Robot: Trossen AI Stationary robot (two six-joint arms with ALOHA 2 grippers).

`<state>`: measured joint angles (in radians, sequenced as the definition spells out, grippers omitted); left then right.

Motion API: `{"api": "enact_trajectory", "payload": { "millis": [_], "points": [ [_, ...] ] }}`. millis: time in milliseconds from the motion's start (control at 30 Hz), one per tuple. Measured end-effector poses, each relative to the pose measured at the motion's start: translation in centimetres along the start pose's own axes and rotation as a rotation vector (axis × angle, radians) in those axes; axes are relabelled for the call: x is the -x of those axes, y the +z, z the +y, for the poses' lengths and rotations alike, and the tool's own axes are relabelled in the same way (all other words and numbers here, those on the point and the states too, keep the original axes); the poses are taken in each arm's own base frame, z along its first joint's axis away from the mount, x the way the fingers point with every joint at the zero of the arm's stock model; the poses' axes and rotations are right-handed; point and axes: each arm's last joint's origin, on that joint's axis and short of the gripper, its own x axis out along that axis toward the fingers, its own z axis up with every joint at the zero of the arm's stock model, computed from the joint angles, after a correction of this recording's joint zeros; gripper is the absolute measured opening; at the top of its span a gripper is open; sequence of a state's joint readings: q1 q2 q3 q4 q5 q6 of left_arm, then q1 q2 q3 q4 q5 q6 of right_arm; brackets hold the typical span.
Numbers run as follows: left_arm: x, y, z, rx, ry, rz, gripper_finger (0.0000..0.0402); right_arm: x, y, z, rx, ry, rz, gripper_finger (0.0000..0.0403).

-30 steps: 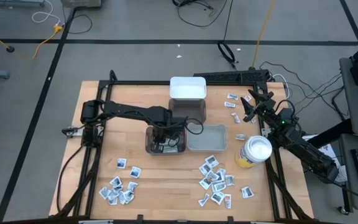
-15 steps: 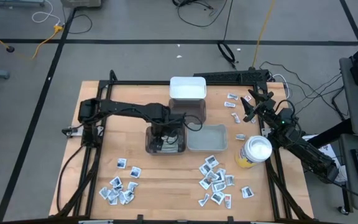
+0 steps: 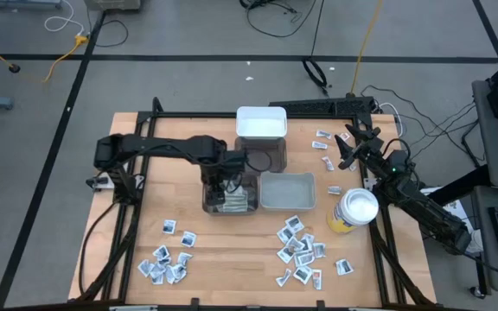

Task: Pick & Place First Aid Supplies
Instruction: Put the white alcohol pad into the top black bin

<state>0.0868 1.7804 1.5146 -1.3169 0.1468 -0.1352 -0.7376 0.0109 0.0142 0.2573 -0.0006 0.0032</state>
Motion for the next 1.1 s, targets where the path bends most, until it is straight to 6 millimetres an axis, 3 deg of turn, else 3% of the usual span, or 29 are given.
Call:
{"api": "enact_trajectory", "payload": {
  "millis": [133, 367, 633, 1100],
  "points": [
    [0.0, -0.3, -0.6, 0.100, -0.062, 0.037, 0.0294, 0.0, 0.0, 0.0, 0.000, 0.000, -0.001, 0.0263],
    [-0.3, -1.0, -3.3, 0.245, -0.081, 0.063, 0.0301, 0.0, 0.0, 0.0, 0.000, 0.000, 0.000, 0.0263],
    [-0.7, -4.7, -4.8, 0.359, -0.111, 0.060, 0.0288, 0.0, 0.0, 0.0, 0.000, 0.000, 0.000, 0.0263],
    [-2.7, -10.8, -7.4, 0.353, -0.088, 0.098, 0.0289, 0.0, 0.0, 0.0, 0.000, 0.000, -0.003, 0.0263]
  ]
}}
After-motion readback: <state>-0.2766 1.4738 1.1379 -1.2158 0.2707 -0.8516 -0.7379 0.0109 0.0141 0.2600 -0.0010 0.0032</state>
